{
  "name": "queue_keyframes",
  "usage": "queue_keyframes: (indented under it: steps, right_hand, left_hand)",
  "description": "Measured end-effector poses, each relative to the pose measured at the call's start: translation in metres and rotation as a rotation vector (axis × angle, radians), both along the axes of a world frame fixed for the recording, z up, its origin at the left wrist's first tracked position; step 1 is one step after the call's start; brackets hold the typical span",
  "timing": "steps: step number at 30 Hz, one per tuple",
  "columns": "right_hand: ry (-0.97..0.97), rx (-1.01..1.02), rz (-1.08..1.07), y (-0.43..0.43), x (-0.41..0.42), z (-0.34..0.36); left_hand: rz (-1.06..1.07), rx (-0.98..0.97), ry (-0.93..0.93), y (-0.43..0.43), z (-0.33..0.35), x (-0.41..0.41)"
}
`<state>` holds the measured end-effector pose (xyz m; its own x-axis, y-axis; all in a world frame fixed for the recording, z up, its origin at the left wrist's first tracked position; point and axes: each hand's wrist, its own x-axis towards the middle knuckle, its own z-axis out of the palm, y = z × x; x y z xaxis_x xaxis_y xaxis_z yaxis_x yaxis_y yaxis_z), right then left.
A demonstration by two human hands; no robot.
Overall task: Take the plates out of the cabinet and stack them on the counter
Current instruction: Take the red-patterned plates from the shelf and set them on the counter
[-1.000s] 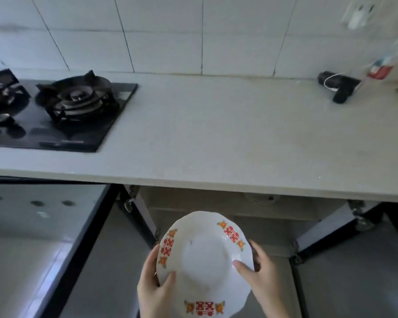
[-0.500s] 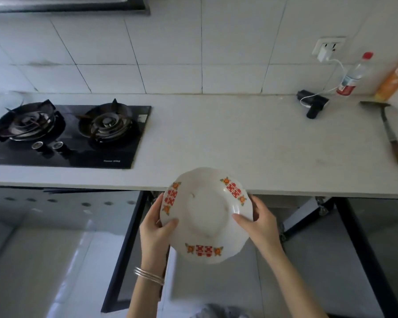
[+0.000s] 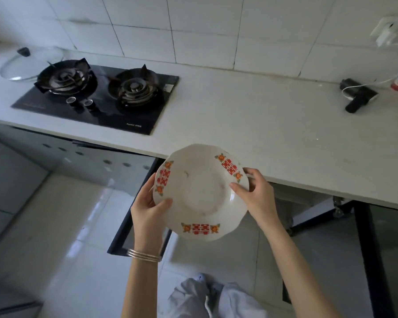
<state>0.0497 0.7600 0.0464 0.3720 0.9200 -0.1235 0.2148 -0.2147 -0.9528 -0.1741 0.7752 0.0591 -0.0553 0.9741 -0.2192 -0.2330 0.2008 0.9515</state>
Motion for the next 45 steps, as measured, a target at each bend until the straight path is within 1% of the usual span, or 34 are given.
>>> queue_keyframes:
  steps: [8, 12, 21, 29, 35, 45]
  right_hand:
    - [0.018, 0.010, 0.243, 0.003, -0.029, -0.002]
    - [0.017, -0.002, 0.378, 0.001, -0.052, -0.003]
    - [0.004, -0.018, 0.673, -0.003, -0.128, -0.002]
    - [-0.040, -0.012, 0.864, -0.013, -0.234, 0.003]
    - [-0.020, -0.012, 0.923, -0.030, -0.328, 0.006]
    - [0.005, 0.030, 1.024, -0.062, -0.475, 0.008]
  left_hand:
    - [0.298, -0.081, 0.033, -0.046, -0.003, -0.031]
    - [0.408, -0.102, 0.034, -0.071, -0.001, -0.050]
    - [0.668, -0.140, 0.048, -0.123, 0.001, -0.106]
    - [0.871, -0.151, 0.029, -0.168, 0.007, -0.183]
    - [0.982, -0.131, 0.008, -0.201, 0.012, -0.262]
    - [1.093, -0.119, 0.008, -0.251, 0.013, -0.388]
